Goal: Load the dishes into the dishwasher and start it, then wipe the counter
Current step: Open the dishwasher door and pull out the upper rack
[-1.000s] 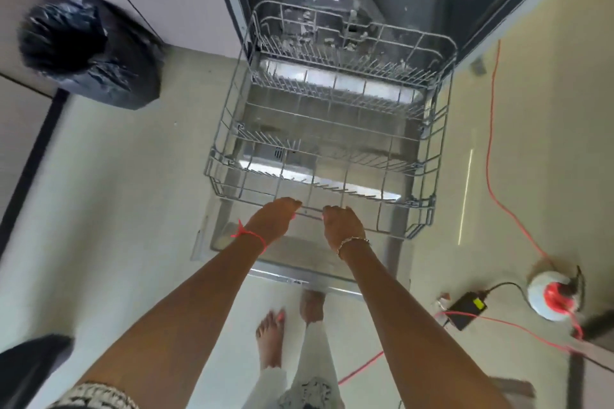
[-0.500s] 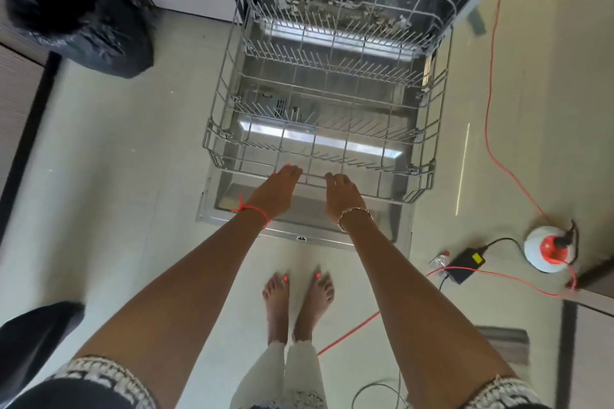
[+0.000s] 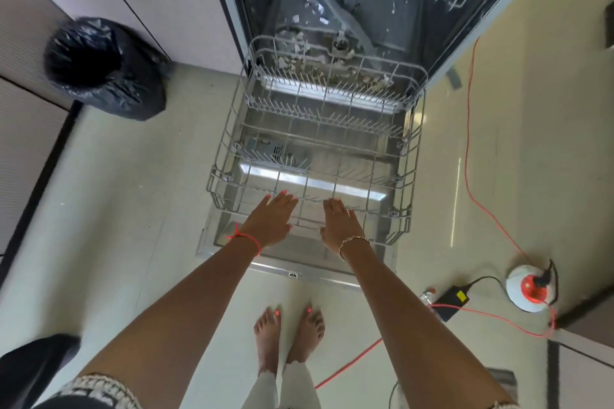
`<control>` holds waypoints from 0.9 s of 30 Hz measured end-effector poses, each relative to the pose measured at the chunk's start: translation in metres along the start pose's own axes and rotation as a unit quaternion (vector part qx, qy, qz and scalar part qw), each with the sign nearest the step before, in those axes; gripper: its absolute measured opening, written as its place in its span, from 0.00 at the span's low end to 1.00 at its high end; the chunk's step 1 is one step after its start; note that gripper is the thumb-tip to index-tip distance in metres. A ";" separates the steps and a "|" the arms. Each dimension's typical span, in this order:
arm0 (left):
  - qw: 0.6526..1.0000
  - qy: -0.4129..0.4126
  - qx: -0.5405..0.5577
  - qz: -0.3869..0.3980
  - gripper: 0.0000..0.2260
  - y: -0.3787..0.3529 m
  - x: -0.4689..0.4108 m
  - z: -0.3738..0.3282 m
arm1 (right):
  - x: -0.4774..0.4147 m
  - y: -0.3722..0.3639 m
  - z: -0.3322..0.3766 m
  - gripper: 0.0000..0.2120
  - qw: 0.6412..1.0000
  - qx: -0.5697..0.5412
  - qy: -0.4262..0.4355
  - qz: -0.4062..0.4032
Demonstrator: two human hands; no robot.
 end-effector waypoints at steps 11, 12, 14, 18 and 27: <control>0.988 -0.031 -0.016 -0.149 0.25 0.177 0.016 -0.021 | 0.025 0.184 0.011 0.24 0.993 -0.018 0.031 -0.110; 0.988 -0.030 -0.008 -0.154 0.25 0.191 0.016 -0.020 | 0.024 0.198 0.013 0.24 0.993 -0.019 0.028 -0.116; 0.986 -0.032 -0.007 -0.163 0.26 0.218 0.013 -0.014 | 0.018 0.227 0.016 0.23 0.991 -0.023 0.026 -0.128; 0.982 -0.046 -0.038 -0.177 0.26 0.263 -0.010 0.011 | -0.009 0.279 0.019 0.23 0.986 -0.032 0.018 -0.162; 0.977 -0.101 -0.099 -0.162 0.29 0.336 -0.098 0.074 | -0.106 0.350 0.013 0.25 0.982 -0.033 -0.011 -0.188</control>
Point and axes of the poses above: each hand's wrist, its own x-axis away from the middle knuckle, its own y-axis out of the back of the hand, z = x × y, the point moved 2 cm from there along -x, towards the middle knuckle, and after that the axes turned 9 degrees about -y, right-handed, at the moved point
